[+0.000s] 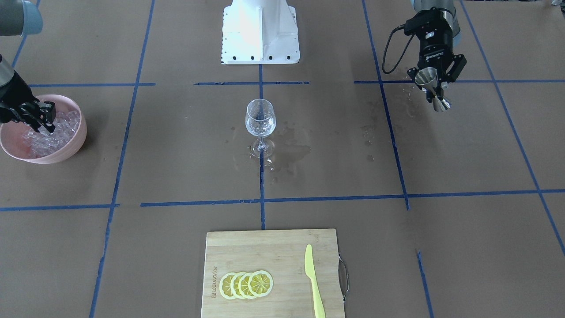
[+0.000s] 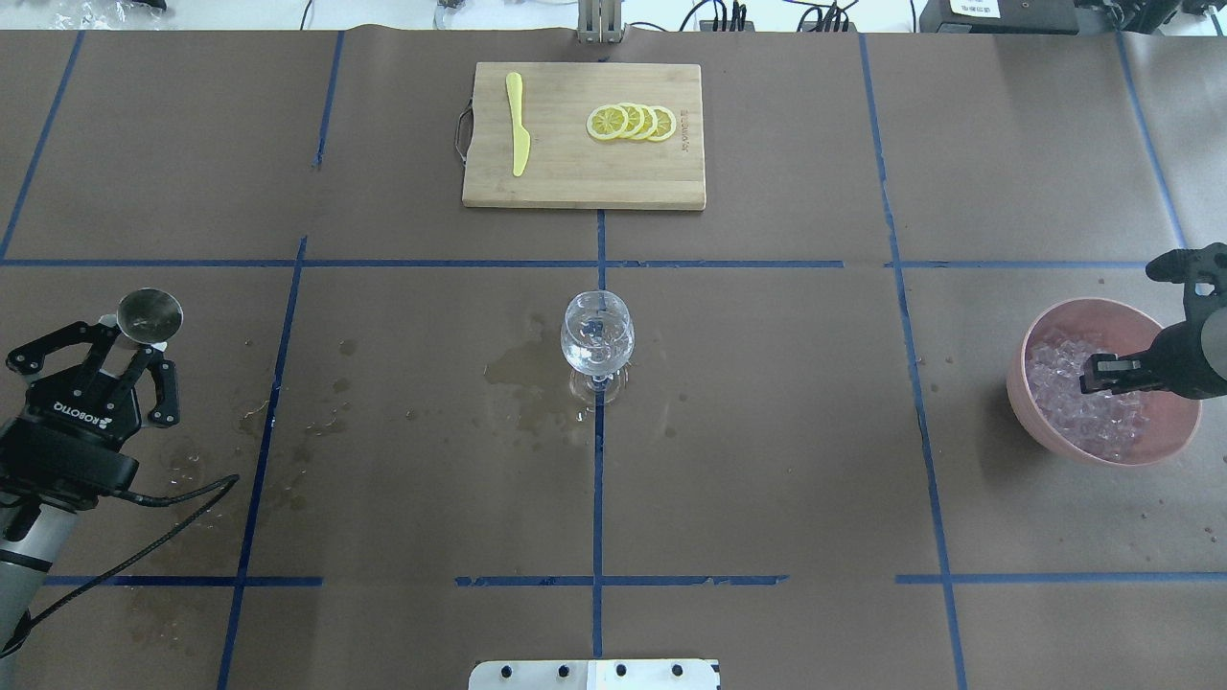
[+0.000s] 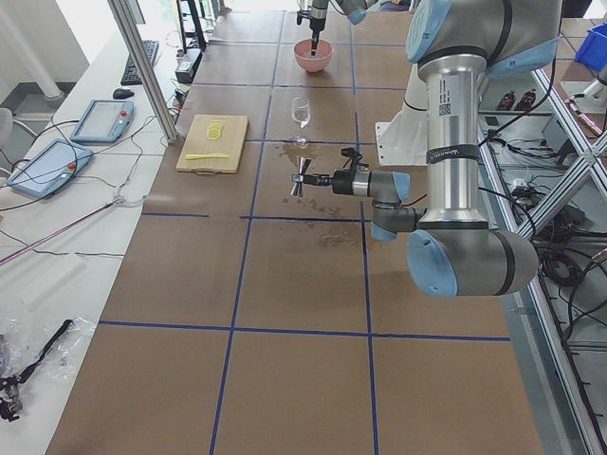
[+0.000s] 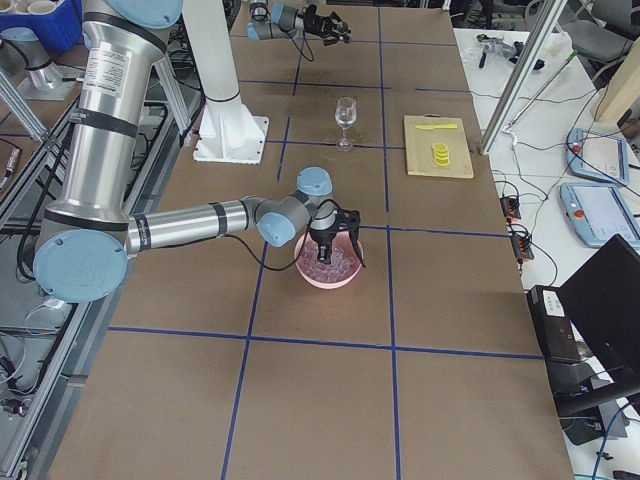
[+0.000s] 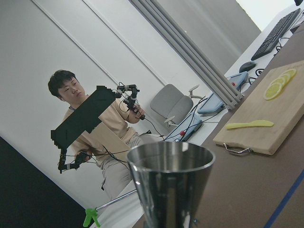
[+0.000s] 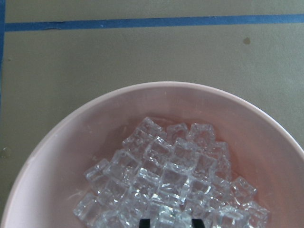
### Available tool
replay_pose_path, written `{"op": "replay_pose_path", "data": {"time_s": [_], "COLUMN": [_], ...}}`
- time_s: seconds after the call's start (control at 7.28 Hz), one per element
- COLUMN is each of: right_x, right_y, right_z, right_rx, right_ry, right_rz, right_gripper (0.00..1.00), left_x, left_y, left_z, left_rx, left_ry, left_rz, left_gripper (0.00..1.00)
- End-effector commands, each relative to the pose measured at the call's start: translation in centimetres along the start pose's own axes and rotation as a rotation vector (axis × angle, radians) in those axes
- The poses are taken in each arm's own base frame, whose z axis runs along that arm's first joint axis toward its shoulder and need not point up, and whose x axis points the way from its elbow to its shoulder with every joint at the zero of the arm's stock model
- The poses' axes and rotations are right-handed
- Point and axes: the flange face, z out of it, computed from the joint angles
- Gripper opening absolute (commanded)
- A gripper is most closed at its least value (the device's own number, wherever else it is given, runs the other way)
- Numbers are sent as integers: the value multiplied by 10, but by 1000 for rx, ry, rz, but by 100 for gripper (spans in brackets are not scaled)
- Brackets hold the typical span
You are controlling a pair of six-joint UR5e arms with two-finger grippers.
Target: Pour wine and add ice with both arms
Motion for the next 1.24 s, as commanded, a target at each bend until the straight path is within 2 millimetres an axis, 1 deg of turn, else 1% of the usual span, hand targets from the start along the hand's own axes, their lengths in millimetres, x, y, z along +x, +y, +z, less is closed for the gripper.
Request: {"op": "replay_pose_path", "data": {"time_s": [0.0, 0.14, 0.27, 0.41, 0.55, 0.69, 0.82, 0.96, 1.1], "right_x": [-6, -11, -12, -15, -14, -15, -20, -24, -28], "right_y": [0, 1, -3, -6, -11, -13, -13, -13, -14], "right_z": [-14, -28, -44, -58, -71, -80, -88, -94, -99], "right_rx": [7, -3, 13, 36, 62, 80, 90, 99, 106], "right_ry": [-28, -64, -90, -107, -116, -127, -140, -151, -161], "right_rz": [-9, -7, 0, 0, 9, 10, 3, -1, 1], "right_gripper": [0, 0, 0, 0, 0, 0, 0, 0, 0], "left_x": [0, 0, 1, 1, 3, 9, 14, 18, 19], "left_y": [0, 0, 0, 1, 2, 17, 36, 51, 52], "left_z": [0, 0, 0, 0, -1, -1, 0, -1, -1], "left_rx": [0, 0, 0, -2, -4, -17, -35, -50, -51], "left_ry": [0, 0, 2, 2, 11, 13, 8, 9, 9], "left_rz": [1, -2, -13, -116, -218, -364, -469, -522, -579], "left_gripper": [0, 0, 0, 0, 0, 0, 0, 0, 0]}}
